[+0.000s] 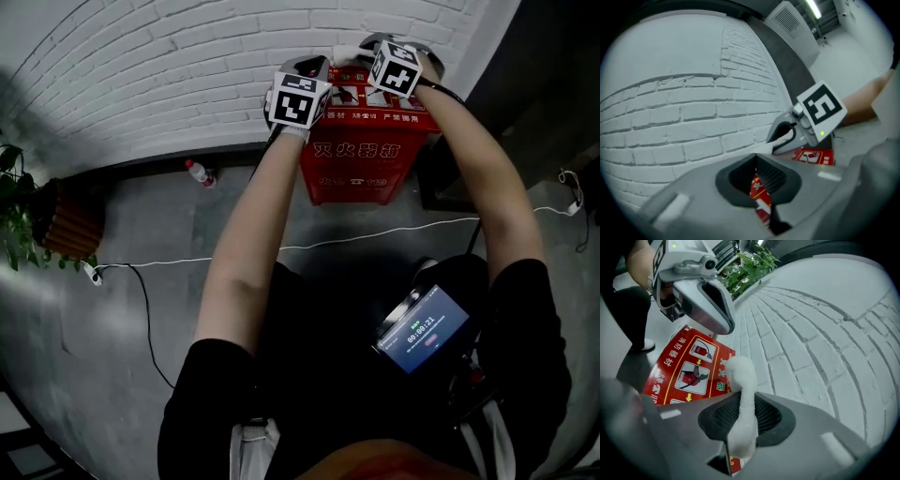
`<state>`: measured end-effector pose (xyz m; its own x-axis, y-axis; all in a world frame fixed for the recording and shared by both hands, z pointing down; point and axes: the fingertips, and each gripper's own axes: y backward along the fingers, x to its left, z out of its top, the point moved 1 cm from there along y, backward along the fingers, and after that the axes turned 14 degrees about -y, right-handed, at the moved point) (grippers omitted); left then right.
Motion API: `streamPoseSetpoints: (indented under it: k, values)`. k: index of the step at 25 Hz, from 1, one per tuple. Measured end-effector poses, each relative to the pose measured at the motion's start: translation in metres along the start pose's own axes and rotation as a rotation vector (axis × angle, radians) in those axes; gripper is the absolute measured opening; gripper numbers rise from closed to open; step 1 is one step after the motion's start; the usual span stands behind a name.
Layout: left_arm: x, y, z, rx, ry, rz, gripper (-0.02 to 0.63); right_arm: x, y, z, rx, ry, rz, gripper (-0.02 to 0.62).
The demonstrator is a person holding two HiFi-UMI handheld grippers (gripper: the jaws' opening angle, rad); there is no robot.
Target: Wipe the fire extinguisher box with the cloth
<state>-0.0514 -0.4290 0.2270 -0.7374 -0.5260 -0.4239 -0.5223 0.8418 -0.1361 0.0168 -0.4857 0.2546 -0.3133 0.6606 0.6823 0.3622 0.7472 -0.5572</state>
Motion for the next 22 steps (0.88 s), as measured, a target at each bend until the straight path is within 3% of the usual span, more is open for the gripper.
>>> streamPoseSetpoints:
  k: [4, 9, 22]
  values:
    - [0.001, -0.011, -0.003, 0.000, 0.018, -0.021, -0.001, 0.009, -0.030, -0.006, 0.047, 0.009, 0.011, 0.086]
    - [-0.003, -0.013, -0.016, 0.026, 0.001, -0.036, -0.001, 0.032, -0.044, -0.014, 0.096, 0.020, 0.102, 0.083]
    - [-0.021, 0.022, -0.033, 0.060, 0.012, -0.024, -0.002, 0.086, 0.001, -0.009, 0.150, 0.059, 0.234, 0.081]
